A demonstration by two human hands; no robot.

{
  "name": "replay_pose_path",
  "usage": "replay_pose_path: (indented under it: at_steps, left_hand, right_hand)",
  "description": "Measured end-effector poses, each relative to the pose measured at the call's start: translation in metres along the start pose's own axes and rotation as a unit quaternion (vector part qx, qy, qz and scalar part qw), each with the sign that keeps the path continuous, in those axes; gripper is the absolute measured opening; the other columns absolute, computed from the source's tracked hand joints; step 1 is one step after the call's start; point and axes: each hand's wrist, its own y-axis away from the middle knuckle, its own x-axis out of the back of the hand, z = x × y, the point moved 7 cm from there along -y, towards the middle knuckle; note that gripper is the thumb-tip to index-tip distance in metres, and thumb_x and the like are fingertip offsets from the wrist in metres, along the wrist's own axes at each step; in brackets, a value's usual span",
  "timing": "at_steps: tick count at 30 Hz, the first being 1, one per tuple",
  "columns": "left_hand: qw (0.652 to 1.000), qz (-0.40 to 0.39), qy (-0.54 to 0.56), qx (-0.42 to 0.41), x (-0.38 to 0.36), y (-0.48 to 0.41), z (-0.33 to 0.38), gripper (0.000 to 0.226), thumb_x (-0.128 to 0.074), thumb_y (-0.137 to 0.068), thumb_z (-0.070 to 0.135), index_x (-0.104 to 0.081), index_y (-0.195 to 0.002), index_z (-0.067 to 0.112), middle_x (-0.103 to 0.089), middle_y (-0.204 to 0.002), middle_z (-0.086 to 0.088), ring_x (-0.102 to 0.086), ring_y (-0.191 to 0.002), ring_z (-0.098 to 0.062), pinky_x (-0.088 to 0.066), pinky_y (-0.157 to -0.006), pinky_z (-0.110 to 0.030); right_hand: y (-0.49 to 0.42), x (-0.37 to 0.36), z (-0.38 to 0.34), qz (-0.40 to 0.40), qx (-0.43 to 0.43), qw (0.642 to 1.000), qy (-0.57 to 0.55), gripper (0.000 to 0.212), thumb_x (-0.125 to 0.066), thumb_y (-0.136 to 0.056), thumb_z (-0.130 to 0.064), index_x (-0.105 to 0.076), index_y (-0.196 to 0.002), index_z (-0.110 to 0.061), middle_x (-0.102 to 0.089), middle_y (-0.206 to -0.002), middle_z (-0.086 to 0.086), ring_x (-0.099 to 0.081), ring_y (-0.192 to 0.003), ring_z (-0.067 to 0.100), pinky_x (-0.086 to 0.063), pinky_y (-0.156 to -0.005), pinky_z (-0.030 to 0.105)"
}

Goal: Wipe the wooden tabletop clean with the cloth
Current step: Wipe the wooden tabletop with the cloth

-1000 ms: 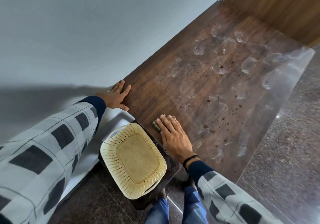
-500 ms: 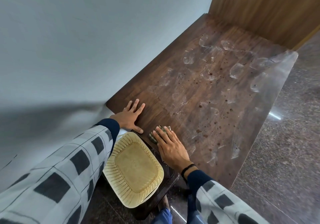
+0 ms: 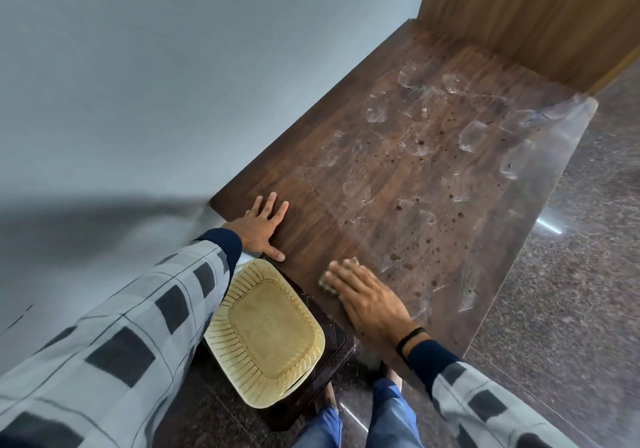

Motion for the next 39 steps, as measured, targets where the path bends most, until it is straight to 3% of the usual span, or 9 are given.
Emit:
replay_pose_path:
  at_steps: [4,9,14,16,20,25,30,36,39]
  left_hand:
    - [1.000,-0.001,0.004,-0.002,0.001,0.000,-0.001,0.136,-0.073,-0.073,0.069,0.030,-0.152,0.028,0.045,-0.154,-0.005,0.033,-0.144,-0.036,-0.003,-0.119,-0.059]
    - [1.000,0.005,0.003,0.005,0.000,0.001,-0.002,0.135,-0.074,-0.073,0.068,0.028,-0.153,0.028,0.044,-0.155,-0.004,0.033,-0.145,-0.035,-0.003,-0.119,-0.059]
    - [1.000,0.012,0.011,0.002,-0.001,-0.004,-0.005,0.137,-0.075,-0.070,0.070,0.029,-0.152,0.032,0.045,-0.154,-0.001,0.033,-0.146,-0.034,-0.005,-0.119,-0.062]
    - [1.000,0.009,0.012,0.001,-0.002,-0.003,-0.007,0.138,-0.075,-0.070,0.070,0.029,-0.152,0.032,0.046,-0.153,0.000,0.033,-0.145,-0.034,-0.004,-0.119,-0.062]
    - [1.000,0.007,0.011,0.005,-0.002,-0.002,-0.006,0.137,-0.075,-0.071,0.070,0.029,-0.153,0.032,0.046,-0.153,-0.001,0.033,-0.145,-0.033,-0.003,-0.119,-0.061]
    - [1.000,0.003,0.011,0.002,0.000,-0.001,-0.003,0.136,-0.075,-0.073,0.068,0.029,-0.153,0.029,0.045,-0.154,-0.004,0.034,-0.145,-0.035,-0.002,-0.118,-0.061]
    - [1.000,0.005,0.004,0.005,-0.001,0.001,-0.005,0.135,-0.074,-0.073,0.068,0.028,-0.154,0.029,0.044,-0.155,-0.004,0.033,-0.145,-0.035,-0.002,-0.118,-0.061]
    - [1.000,-0.007,-0.004,0.009,0.001,0.000,-0.002,0.134,-0.073,-0.075,0.067,0.029,-0.153,0.027,0.044,-0.155,-0.007,0.033,-0.145,-0.038,-0.001,-0.119,-0.060]
    - [1.000,-0.005,-0.003,0.012,0.000,0.002,-0.003,0.134,-0.073,-0.075,0.067,0.029,-0.153,0.027,0.044,-0.155,-0.007,0.033,-0.145,-0.038,-0.001,-0.119,-0.060]
  right_hand:
    - [-0.021,-0.002,-0.006,0.031,-0.203,0.977,-0.062,0.052,-0.034,-0.107,-0.028,-0.027,-0.158,-0.026,-0.024,-0.165,-0.001,-0.013,-0.154,0.025,-0.011,-0.126,0.044]
    - [0.008,-0.009,-0.019,-0.013,0.029,0.999,0.002,0.053,-0.036,-0.107,-0.031,-0.025,-0.159,-0.027,-0.024,-0.165,-0.003,-0.017,-0.154,0.020,-0.016,-0.126,0.042]
    - [-0.005,0.000,0.001,0.031,-0.229,0.972,-0.049,0.053,-0.031,-0.106,-0.029,-0.026,-0.158,-0.025,-0.024,-0.165,0.001,-0.014,-0.154,0.026,-0.019,-0.124,0.049]
    - [-0.001,-0.008,-0.027,0.025,-0.202,0.978,-0.055,0.053,-0.028,-0.107,-0.031,-0.023,-0.159,-0.027,-0.020,-0.166,0.000,-0.009,-0.155,0.026,-0.012,-0.126,0.046]
    - [0.036,-0.005,-0.023,-0.010,0.003,1.000,-0.014,0.052,-0.035,-0.108,-0.031,-0.026,-0.159,-0.027,-0.022,-0.166,-0.003,-0.014,-0.154,0.021,-0.014,-0.126,0.041]
    - [0.017,0.001,0.002,0.041,-0.226,0.972,-0.054,0.051,-0.036,-0.107,-0.027,-0.031,-0.157,-0.022,-0.028,-0.164,0.001,-0.019,-0.153,0.027,-0.024,-0.122,0.048]
    - [0.042,0.002,-0.009,-0.003,-0.005,1.000,-0.004,0.051,-0.036,-0.108,-0.026,-0.028,-0.158,-0.022,-0.025,-0.165,0.000,-0.018,-0.154,0.022,-0.018,-0.125,0.042]
    - [0.026,0.000,-0.007,0.053,-0.248,0.965,-0.068,0.052,-0.033,-0.106,-0.027,-0.031,-0.157,-0.019,-0.026,-0.164,0.003,-0.016,-0.154,0.027,-0.022,-0.123,0.050]
    - [0.037,-0.010,-0.033,0.037,-0.116,0.991,-0.052,0.051,-0.035,-0.107,-0.028,-0.030,-0.158,-0.021,-0.022,-0.165,0.000,-0.012,-0.154,0.023,-0.014,-0.126,0.043]
